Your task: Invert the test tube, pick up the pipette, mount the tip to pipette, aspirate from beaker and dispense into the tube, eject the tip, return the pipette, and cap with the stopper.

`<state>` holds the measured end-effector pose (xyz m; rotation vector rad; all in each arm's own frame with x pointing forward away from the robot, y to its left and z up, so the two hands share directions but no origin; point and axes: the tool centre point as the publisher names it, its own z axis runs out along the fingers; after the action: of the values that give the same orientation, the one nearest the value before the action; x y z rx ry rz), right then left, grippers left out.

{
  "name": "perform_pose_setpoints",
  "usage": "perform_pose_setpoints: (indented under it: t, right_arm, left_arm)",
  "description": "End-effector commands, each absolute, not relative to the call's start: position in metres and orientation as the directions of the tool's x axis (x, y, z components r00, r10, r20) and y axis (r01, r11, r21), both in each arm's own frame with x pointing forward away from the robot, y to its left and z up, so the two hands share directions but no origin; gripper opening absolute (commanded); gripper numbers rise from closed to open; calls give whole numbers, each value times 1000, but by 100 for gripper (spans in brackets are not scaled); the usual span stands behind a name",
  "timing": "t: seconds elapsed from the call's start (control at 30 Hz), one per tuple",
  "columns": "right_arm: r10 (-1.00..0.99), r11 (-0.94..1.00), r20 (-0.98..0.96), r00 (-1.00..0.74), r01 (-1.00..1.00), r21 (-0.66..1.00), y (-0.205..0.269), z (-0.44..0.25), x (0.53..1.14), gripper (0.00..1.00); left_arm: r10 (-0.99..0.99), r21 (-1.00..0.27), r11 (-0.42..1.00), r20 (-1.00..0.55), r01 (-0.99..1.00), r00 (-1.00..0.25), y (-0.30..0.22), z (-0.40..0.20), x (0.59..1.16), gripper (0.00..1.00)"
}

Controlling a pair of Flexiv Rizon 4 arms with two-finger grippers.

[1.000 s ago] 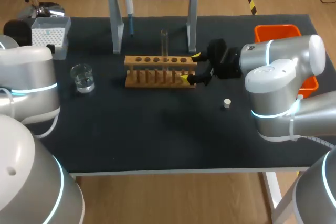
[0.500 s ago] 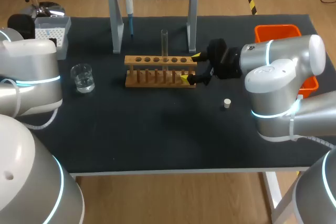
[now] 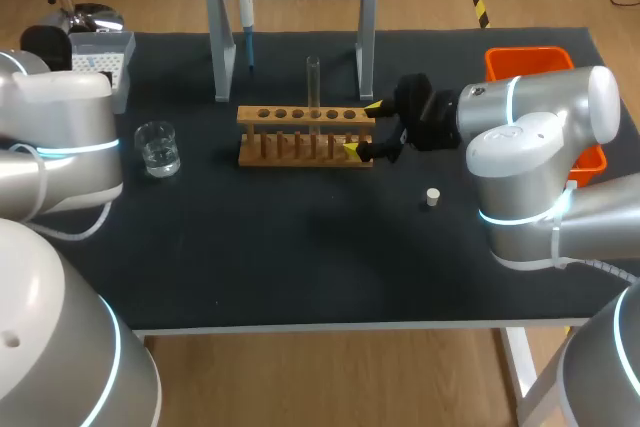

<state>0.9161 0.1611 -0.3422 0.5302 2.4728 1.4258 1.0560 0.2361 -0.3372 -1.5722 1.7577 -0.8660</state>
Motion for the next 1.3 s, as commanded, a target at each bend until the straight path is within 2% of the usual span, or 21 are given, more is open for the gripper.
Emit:
perform_pose_setpoints:
  t: [0.03,0.4,0.43,0.47,0.57,0.63,0.8,1.07,1.23,1.3]
  right_arm:
    - [422,459,-24,-906,191,868,161,-342,916,100]
    - [422,459,-24,-906,191,868,161,-342,916,100]
    - [422,459,-24,-906,191,868,161,-342,916,100]
    - [422,459,-24,-906,191,868,161,-342,916,100]
    - [422,459,-24,-906,191,868,161,-342,916,100]
    - [422,459,-24,-906,191,868,161,-342,916,100]
    - [422,459,-24,-906,191,868,161,-342,916,100]
    - [422,459,-24,-906,191,868,161,-342,916,100]
    - [422,459,-24,-906,191,868,161,-342,916,100]
    - [422,459,-24,-906,191,868,161,-342,916,100]
  left_arm:
    - [-995,-808,78,-31,-584,-91,235,-343,1066,100]
    - [-996,-809,78,-36,-583,-83,237,-350,1082,100]
    - [-996,-808,77,-35,-584,-83,237,-351,1084,89]
    - [-996,-808,77,-35,-584,-84,237,-352,1085,83]
    - [-996,-807,73,-31,-586,-81,238,-354,1088,80]
    - [-996,-807,71,-30,-586,-80,238,-356,1090,75]
    - [-997,-806,67,-27,-587,-77,240,-358,1096,78]
    - [-997,-810,67,-31,-582,-72,244,-357,1107,76]
    - [-997,-811,74,-37,-580,-75,246,-356,1113,73]
    - [-996,-812,76,-39,-579,-76,246,-355,1115,67]
